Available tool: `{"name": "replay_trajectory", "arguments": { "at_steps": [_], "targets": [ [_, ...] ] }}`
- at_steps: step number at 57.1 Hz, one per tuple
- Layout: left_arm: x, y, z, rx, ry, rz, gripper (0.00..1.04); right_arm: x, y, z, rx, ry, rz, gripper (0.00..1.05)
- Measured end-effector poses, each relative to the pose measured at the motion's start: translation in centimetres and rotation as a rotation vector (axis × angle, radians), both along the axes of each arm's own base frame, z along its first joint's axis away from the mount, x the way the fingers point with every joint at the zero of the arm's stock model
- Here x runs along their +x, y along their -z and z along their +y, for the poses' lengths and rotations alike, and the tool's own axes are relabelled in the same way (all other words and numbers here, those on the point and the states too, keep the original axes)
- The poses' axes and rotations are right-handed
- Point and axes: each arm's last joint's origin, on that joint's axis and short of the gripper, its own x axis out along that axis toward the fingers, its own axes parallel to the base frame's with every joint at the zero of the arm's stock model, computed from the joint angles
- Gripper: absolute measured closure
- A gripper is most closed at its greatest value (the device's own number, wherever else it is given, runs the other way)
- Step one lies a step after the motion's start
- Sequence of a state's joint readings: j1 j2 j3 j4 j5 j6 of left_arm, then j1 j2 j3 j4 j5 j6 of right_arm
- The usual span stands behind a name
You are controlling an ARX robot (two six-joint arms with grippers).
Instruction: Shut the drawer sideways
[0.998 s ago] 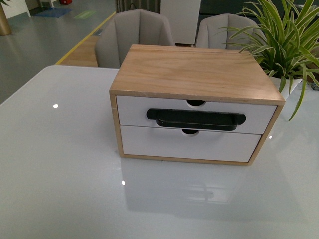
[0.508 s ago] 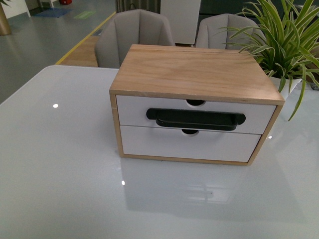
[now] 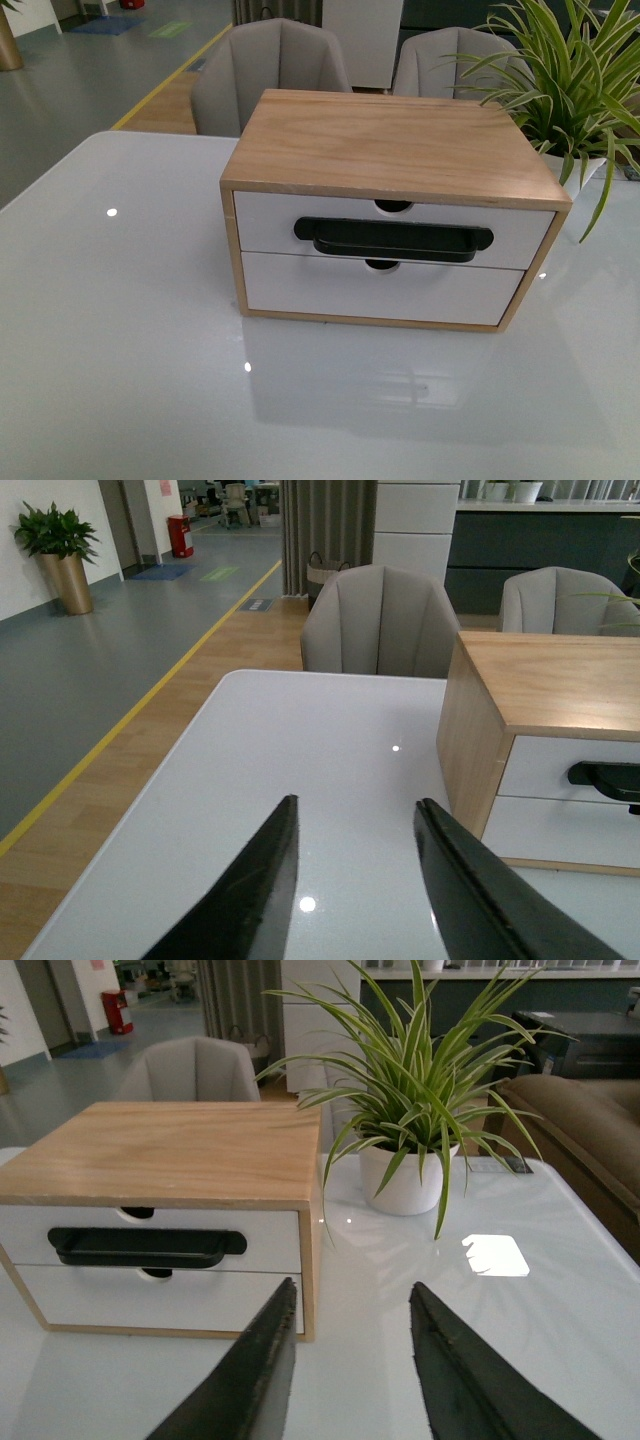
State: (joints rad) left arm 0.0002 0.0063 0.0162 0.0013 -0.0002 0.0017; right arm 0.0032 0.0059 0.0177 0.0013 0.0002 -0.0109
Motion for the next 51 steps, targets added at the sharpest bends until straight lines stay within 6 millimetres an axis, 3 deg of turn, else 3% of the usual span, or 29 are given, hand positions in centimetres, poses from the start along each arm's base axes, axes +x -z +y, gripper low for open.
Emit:
{"name": "replay_trajectory", "arguments": {
  "at_steps": [15, 16, 51],
  "targets": [
    [0.0, 0.0, 0.0, 0.0, 0.0, 0.0, 0.08, 0.0, 0.0, 0.0, 0.0, 0.0, 0.0, 0.12],
    [0.0, 0.0, 0.0, 0.0, 0.0, 0.0, 0.08, 0.0, 0.0, 0.0, 0.001, 0.0, 0.0, 0.08],
    [0.0, 0.0, 0.0, 0.0, 0.0, 0.0, 0.09, 0.0, 0.0, 0.0, 0.001, 0.0, 0.0, 0.09]
  ]
}}
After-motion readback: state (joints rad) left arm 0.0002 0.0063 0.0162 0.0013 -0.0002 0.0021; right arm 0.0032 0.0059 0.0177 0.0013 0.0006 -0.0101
